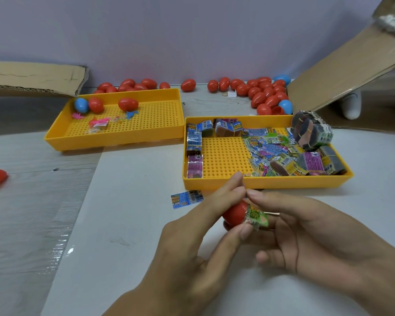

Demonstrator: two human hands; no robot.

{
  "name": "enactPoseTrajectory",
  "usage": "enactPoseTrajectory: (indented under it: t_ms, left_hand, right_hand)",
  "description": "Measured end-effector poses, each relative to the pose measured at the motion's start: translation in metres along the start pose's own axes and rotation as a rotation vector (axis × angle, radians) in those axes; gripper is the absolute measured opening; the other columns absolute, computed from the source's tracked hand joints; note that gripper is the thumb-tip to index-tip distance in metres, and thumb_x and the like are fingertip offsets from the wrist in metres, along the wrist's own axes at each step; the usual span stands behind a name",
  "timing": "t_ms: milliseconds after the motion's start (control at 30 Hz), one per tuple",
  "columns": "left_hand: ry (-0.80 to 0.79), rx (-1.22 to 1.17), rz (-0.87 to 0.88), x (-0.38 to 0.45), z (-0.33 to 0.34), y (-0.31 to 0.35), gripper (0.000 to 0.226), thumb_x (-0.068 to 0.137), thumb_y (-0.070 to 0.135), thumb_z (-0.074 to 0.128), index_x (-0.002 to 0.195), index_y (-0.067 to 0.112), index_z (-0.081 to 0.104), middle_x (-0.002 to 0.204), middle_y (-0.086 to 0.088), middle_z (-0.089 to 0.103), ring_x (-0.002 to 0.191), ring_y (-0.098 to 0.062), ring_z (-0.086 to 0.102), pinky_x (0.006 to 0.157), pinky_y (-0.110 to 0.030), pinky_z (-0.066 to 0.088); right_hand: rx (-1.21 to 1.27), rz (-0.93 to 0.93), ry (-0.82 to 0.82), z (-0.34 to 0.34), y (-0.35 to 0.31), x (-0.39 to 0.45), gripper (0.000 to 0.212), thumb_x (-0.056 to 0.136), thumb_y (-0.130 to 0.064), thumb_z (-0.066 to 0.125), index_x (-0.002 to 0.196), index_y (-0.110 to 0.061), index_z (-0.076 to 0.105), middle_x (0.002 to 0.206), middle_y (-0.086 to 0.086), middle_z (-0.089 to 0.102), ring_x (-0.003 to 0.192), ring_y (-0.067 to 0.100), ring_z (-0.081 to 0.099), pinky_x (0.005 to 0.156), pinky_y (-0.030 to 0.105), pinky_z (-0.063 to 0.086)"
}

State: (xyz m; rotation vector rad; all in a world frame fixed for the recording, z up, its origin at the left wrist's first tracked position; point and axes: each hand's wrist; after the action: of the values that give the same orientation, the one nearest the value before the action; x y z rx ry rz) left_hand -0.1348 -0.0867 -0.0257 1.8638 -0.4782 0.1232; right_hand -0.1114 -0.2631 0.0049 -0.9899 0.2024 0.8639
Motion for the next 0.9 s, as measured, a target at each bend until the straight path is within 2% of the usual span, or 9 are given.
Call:
enactPoseTrajectory:
  t_ms: [33,200,267,400,600,667,733,800,900]
  left_hand:
    - [-0.013,0.244,0.047,-0.006,-0.009,0.004,0.05,0.107,0.016,0.036,0.149,-0.008,0.022,0.158,-0.02,0.029,0.146,-0.027,0.032,0.116,-0.031,0.029]
    - [-0.187,-0.016,-0.11,0.013,-0.008,0.007,0.067,0.099,-0.005,0.049,0.127,0.021,-0.007,0.149,0.014,0.001,0.142,0.005,0.019,0.116,-0.019,0.019]
    - [-0.297,-0.018,-0.046,0.003,-0.007,0.006,0.064,0.095,-0.007,0.053,0.135,0.018,0.009,0.152,0.008,0.01,0.143,0.004,0.016,0.12,-0.026,0.019]
    - [-0.015,0.117,0.056,-0.006,0.004,0.001,0.047,0.089,-0.001,0.059,0.134,0.003,0.046,0.145,-0.013,0.045,0.137,-0.01,0.036,0.112,-0.028,0.03]
    - [-0.221,0.225,-0.029,-0.002,-0.019,0.001,0.049,0.103,0.012,0.047,0.14,-0.017,0.034,0.15,-0.026,0.039,0.137,-0.027,0.041,0.106,-0.01,0.029]
    - [-0.191,0.057,0.036,-0.003,-0.009,-0.008,0.063,0.102,0.011,0.048,0.146,0.0,0.005,0.157,-0.007,0.021,0.149,-0.022,0.023,0.119,-0.02,0.021]
    - [-0.173,-0.124,-0.024,0.0,-0.003,-0.011,0.049,0.099,0.018,0.049,0.142,0.036,0.035,0.154,0.003,0.025,0.147,-0.015,0.026,0.116,-0.02,0.027]
    - [-0.252,-0.172,-0.06,0.01,-0.004,-0.004,0.065,0.09,0.017,0.056,0.136,0.058,0.035,0.15,0.018,0.034,0.133,0.012,0.037,0.106,-0.008,0.033]
    - [-0.145,-0.208,-0.011,-0.008,-0.001,-0.012,0.064,0.09,-0.015,0.056,0.138,0.024,0.037,0.152,0.008,0.042,0.13,0.014,0.042,0.101,-0.006,0.038]
  right_hand:
    - [0.029,0.014,-0.004,-0.001,0.0,0.0,0.047,0.063,-0.027,0.084,0.107,-0.012,0.076,0.104,0.017,0.072,0.069,0.021,0.072,0.05,0.03,0.058]
    - [0.077,0.024,0.015,-0.004,0.001,-0.001,0.047,0.059,-0.017,0.085,0.103,-0.003,0.076,0.102,0.023,0.071,0.066,0.022,0.072,0.051,0.028,0.059]
    - [0.084,0.019,0.041,-0.005,0.001,0.0,0.049,0.057,-0.017,0.085,0.103,-0.002,0.076,0.1,0.023,0.072,0.065,0.021,0.071,0.05,0.027,0.059]
    - [0.046,-0.001,0.061,-0.006,0.002,0.002,0.056,0.056,-0.021,0.086,0.108,-0.003,0.074,0.101,0.022,0.072,0.068,0.021,0.072,0.05,0.027,0.059]
    - [-0.064,-0.06,0.067,-0.005,0.003,0.0,0.05,0.069,-0.029,0.079,0.11,-0.003,0.073,0.106,0.026,0.071,0.073,0.022,0.071,0.053,0.027,0.059]
    - [-0.088,-0.081,0.082,-0.004,0.004,0.0,0.049,0.067,-0.031,0.078,0.107,-0.003,0.074,0.108,0.026,0.071,0.069,0.02,0.07,0.053,0.027,0.058]
    - [-0.086,-0.084,0.106,-0.003,0.005,0.001,0.042,0.065,-0.031,0.08,0.098,-0.005,0.077,0.106,0.027,0.071,0.069,0.021,0.07,0.051,0.027,0.057]
    - [-0.084,-0.081,0.112,-0.001,0.006,0.002,0.038,0.064,-0.032,0.081,0.092,-0.007,0.078,0.103,0.028,0.071,0.07,0.023,0.071,0.051,0.026,0.057]
    - [-0.088,-0.108,0.06,0.0,0.005,0.001,0.041,0.069,-0.038,0.085,0.099,-0.01,0.077,0.104,0.024,0.072,0.073,0.022,0.072,0.053,0.027,0.057]
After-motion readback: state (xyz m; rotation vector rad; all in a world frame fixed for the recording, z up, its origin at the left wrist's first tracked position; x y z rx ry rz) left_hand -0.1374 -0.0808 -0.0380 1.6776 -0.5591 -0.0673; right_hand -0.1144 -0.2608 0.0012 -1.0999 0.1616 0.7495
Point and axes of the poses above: each hand's wrist, its own x-axis towards the middle knuckle, its own z-axis out of the palm, y = z × x
